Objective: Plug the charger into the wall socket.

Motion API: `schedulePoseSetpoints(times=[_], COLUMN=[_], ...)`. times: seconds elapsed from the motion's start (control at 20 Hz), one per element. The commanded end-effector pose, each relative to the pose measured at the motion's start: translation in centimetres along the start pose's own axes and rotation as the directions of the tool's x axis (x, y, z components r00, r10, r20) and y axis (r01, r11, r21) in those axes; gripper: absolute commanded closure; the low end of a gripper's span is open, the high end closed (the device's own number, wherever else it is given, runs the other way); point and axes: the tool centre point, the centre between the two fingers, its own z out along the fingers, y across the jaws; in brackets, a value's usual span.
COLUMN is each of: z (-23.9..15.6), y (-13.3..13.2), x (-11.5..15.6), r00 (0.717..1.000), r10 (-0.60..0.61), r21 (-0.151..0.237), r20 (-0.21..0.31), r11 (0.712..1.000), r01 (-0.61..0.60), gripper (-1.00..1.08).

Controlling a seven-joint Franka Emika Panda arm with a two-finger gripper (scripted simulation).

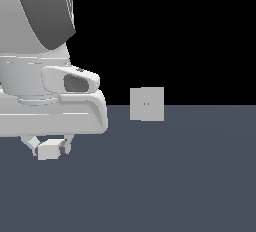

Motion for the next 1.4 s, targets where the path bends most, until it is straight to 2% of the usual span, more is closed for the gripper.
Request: schedulePoseSetpoints(times=[0.0, 0.3, 0.55, 0.75, 1.0, 1.35], z=[-0.4, -2.1, -4.0, -5.2, -6.0, -6.0], y=[1.3, 6.8, 12.7, 16.1, 18.3, 18.6], x=[0.8, 3.8, 6.2, 7.1, 7.6, 7.7], r00=[1.000, 0.988, 0.961, 0.939, 0.923, 0.921], r10=[0.029, 0.151, 0.275, 0.343, 0.385, 0.389], r21=[-0.010, -0.052, -0.095, -0.120, -0.137, -0.138], r20=[-0.001, -0.005, -0.015, -0.023, -0.029, -0.030], r11=[1.000, 0.987, 0.957, 0.932, 0.913, 0.911], r01=[-0.029, -0.151, -0.275, -0.343, -0.385, -0.389], gripper=[1.08, 1.08, 1.08, 1.08, 1.08, 1.08])
